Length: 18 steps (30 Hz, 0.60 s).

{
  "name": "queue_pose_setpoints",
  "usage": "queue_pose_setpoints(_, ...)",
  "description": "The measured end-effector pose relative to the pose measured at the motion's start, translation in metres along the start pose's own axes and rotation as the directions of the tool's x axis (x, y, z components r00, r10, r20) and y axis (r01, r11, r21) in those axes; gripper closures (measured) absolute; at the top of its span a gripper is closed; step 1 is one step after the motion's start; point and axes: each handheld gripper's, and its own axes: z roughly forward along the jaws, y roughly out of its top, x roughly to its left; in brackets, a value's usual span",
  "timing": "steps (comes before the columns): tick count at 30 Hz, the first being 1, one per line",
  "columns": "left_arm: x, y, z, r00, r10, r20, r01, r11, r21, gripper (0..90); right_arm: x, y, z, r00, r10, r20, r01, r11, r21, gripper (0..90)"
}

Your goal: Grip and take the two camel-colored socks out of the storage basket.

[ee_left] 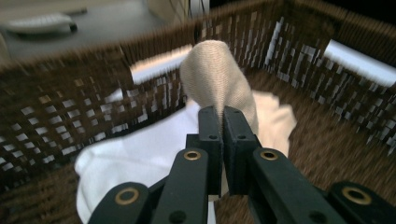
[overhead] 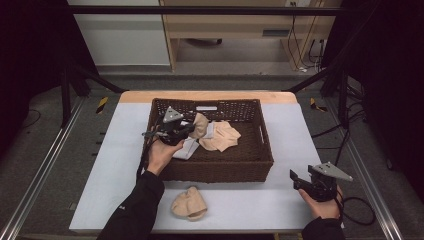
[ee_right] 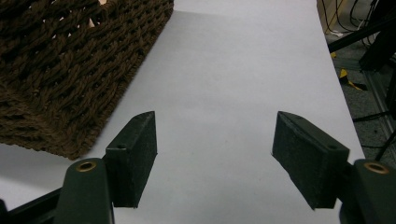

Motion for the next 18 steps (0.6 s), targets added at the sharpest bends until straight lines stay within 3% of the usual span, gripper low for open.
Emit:
queue_pose_setpoints(2,-0.002,0.004,-0.009,1.0000,0.009,0.003,-0.009,0.9984,-0.055,86.4,0.000,0.000,-0.001,1.0000,-0.002,0.000,0.002,1.000,-0.002,30.8)
queue_pose_setpoints(4,-0.005,0.008,-0.019,0.9983,0.056,-0.016,-0.058,0.9922,-0.110,86.4,0.000,0.000,-0.001,1.0000,-0.003,0.001,0.003,1.000,-0.003,30.8)
queue_pose_setpoints(6,-0.006,0.014,-0.029,0.9994,0.034,0.003,-0.034,0.9904,-0.134,86.4,0.000,0.000,0.000,1.0000,-0.005,0.002,0.005,1.000,-0.003,30.8)
queue_pose_setpoints(8,-0.009,0.018,-0.040,0.9989,0.046,0.002,-0.045,0.9832,-0.177,86.4,0.000,0.000,0.000,1.0000,-0.004,0.002,0.004,1.000,-0.003,30.8)
queue_pose_setpoints(12,-0.013,0.024,-0.057,0.9989,0.047,0.009,-0.044,0.9757,-0.215,86.4,0.000,0.000,-0.001,1.0000,-0.004,0.003,0.004,1.000,-0.004,30.8)
queue_pose_setpoints(18,-0.020,0.021,-0.080,0.9978,0.056,0.035,-0.046,0.9723,-0.229,86.3,0.000,0.000,-0.002,1.0000,0.004,0.003,-0.004,1.000,-0.005,30.8)
